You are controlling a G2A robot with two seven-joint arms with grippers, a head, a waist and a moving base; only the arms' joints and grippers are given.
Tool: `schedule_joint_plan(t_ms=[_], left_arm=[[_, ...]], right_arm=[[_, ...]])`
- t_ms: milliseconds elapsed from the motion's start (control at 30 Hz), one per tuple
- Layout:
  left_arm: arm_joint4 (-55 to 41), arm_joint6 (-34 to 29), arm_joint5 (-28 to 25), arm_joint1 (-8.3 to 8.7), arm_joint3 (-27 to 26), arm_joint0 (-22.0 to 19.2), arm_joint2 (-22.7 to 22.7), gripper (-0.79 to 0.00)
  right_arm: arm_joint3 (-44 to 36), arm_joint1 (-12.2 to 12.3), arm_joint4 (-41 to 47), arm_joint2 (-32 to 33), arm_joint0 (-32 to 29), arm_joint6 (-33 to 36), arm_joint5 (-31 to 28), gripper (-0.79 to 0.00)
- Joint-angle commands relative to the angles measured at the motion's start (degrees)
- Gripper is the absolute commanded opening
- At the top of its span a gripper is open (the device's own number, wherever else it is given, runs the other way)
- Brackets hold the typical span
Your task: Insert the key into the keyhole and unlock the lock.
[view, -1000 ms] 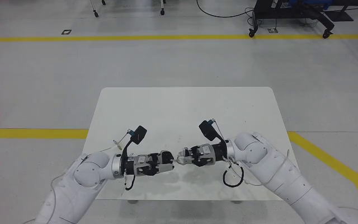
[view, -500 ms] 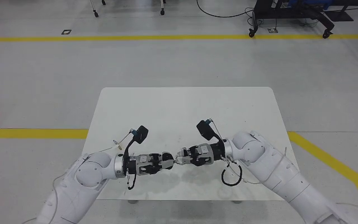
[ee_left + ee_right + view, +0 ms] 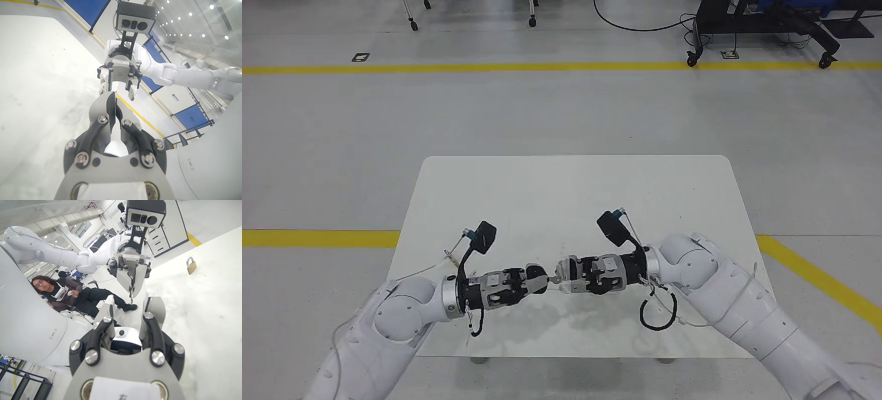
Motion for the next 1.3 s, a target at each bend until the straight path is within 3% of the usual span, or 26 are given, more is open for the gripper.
schedule_joint_plan(t_ms=[0,367,500,833,867,900,1100,1267], left_arm=[[0.3,0.3,0.1,0.02,-0.3,0.3,-0.1,-0.785],[1.4,1.6,0.8,0.05,-1.3,1.0,-0.2,-0.785],[1.5,1.6,1.1,-0.03,-1.3,0.8,0.2,-0.785],[1.9,1.3,0.9,-0.13,-0.1,0.5,0.8,-0.785],[2.3,1.3,0.9,-0.13,-0.1,0.4,0.8,-0.449],[2.5,1.3,1.0,-0.13,-0.1,0.5,0.9,0.0],[2.5,1.9,0.4,0.12,-0.1,1.1,-0.3,0.0],[1.1,2.3,-1.0,0.94,-0.5,2.9,-4.2,0.0]], right_arm=[[0.0,0.0,0.0,0.0,-0.1,0.0,0.0,-0.493],[0.2,-0.3,-0.3,-1.4,0.8,0.0,0.0,-0.619],[0.6,-0.5,-0.2,-2.3,1.4,0.0,0.0,-0.785],[1.1,-0.8,-0.1,-2.9,2.1,0.0,0.0,-0.785],[1.2,-0.8,-0.2,-2.8,2.1,0.0,0.0,-0.785],[1.2,-0.8,-0.3,-2.7,2.0,0.0,0.0,-0.785],[1.5,-0.7,-0.6,-2.0,1.7,0.0,0.0,-0.785],[1.5,-0.4,0.1,-0.3,0.7,0.0,0.0,-0.785]])
